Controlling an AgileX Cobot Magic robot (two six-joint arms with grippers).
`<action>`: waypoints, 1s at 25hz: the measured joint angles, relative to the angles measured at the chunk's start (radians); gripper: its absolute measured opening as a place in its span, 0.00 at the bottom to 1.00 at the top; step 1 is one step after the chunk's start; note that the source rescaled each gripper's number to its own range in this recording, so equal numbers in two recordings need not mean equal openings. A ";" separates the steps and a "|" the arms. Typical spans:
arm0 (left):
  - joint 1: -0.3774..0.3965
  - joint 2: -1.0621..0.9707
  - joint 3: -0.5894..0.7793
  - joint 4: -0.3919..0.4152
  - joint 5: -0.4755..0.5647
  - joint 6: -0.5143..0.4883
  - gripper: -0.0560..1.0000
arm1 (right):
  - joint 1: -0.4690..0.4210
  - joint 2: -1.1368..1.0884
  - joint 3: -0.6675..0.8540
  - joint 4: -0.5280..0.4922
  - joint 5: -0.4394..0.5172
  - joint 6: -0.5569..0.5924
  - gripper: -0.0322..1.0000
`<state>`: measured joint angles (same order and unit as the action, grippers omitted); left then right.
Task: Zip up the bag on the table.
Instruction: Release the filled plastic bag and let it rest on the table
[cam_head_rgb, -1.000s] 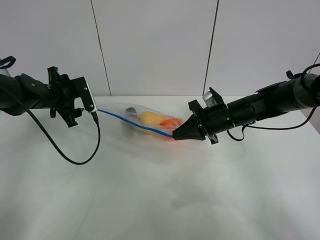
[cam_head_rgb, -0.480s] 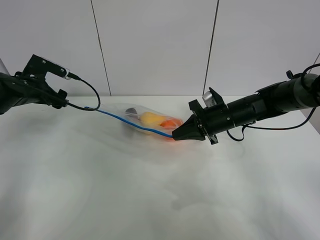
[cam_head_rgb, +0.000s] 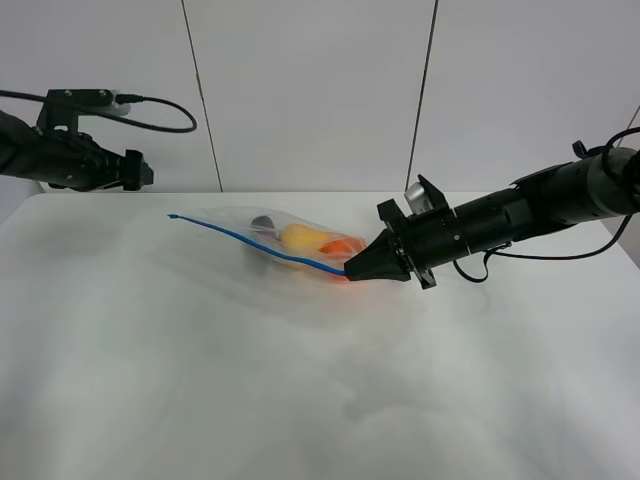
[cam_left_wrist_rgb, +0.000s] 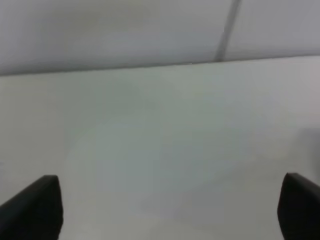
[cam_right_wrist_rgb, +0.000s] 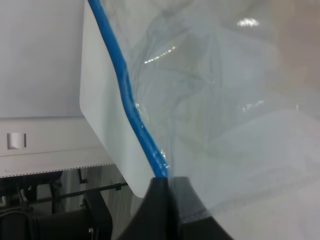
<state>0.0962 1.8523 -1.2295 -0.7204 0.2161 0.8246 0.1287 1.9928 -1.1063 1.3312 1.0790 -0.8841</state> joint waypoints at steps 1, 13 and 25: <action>0.007 0.000 -0.020 0.001 0.065 0.000 0.96 | 0.000 0.000 0.000 0.000 0.000 0.000 0.03; 0.028 0.000 -0.165 0.446 0.618 -0.486 0.96 | 0.000 0.000 0.000 0.000 0.001 0.000 0.03; 0.028 -0.016 -0.166 0.594 0.970 -0.674 0.96 | 0.000 0.000 0.000 0.000 0.001 0.000 0.03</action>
<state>0.1242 1.8366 -1.3950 -0.1268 1.1863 0.1509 0.1287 1.9928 -1.1063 1.3312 1.0799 -0.8841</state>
